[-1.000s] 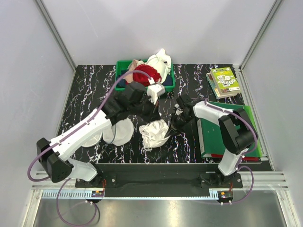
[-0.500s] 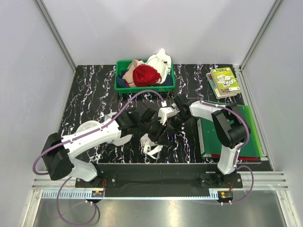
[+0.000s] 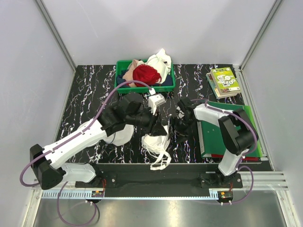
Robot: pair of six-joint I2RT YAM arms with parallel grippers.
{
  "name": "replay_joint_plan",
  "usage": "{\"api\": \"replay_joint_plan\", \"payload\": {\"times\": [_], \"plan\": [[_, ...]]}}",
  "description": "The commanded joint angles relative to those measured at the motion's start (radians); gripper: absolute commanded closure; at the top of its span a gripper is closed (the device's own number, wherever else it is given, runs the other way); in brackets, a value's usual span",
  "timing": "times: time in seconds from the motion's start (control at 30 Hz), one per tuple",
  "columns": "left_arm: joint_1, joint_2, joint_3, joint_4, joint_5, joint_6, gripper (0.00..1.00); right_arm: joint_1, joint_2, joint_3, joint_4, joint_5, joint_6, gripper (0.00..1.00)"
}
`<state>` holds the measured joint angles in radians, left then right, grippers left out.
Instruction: Place the bra in the laundry bag and zip it closed
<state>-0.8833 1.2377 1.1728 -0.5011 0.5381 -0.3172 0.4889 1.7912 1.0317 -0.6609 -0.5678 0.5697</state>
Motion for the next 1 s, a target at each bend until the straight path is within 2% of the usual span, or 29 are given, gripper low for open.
{"api": "replay_joint_plan", "payload": {"times": [0.0,0.07,0.13,0.2,0.37,0.47,0.63,0.77,0.87,0.97], "plan": [[0.010,0.063,-0.027,0.032,-0.119,-0.058,0.73,-0.007,-0.127,-0.001,-0.164,0.146,-0.027,0.31],[0.023,0.107,-0.064,0.081,-0.144,-0.089,0.80,-0.007,-0.165,0.004,-0.195,0.181,-0.025,0.26],[0.029,0.137,-0.093,0.101,-0.189,-0.135,0.92,-0.007,-0.185,0.017,-0.247,0.224,-0.022,0.25],[0.038,0.187,-0.099,0.101,-0.216,-0.172,0.97,-0.007,-0.214,0.019,-0.263,0.232,-0.019,0.23],[0.049,0.304,-0.122,0.134,-0.265,-0.183,1.00,-0.004,-0.271,0.024,-0.178,0.154,0.010,0.12],[0.052,0.396,-0.145,0.157,-0.265,-0.191,1.00,-0.004,-0.283,-0.005,-0.013,0.050,0.042,0.01],[0.058,0.382,-0.188,0.171,-0.303,-0.183,1.00,-0.006,-0.234,-0.076,0.173,0.004,0.078,0.00],[0.063,0.313,-0.191,0.150,-0.293,-0.163,0.86,-0.006,-0.201,-0.131,0.286,-0.047,0.085,0.00],[0.066,0.252,-0.186,0.095,-0.322,-0.155,0.83,-0.006,-0.158,-0.148,0.319,-0.066,0.064,0.00],[0.069,0.172,-0.191,0.056,-0.333,-0.149,0.72,0.000,-0.138,-0.176,0.406,-0.104,0.055,0.00]]}}
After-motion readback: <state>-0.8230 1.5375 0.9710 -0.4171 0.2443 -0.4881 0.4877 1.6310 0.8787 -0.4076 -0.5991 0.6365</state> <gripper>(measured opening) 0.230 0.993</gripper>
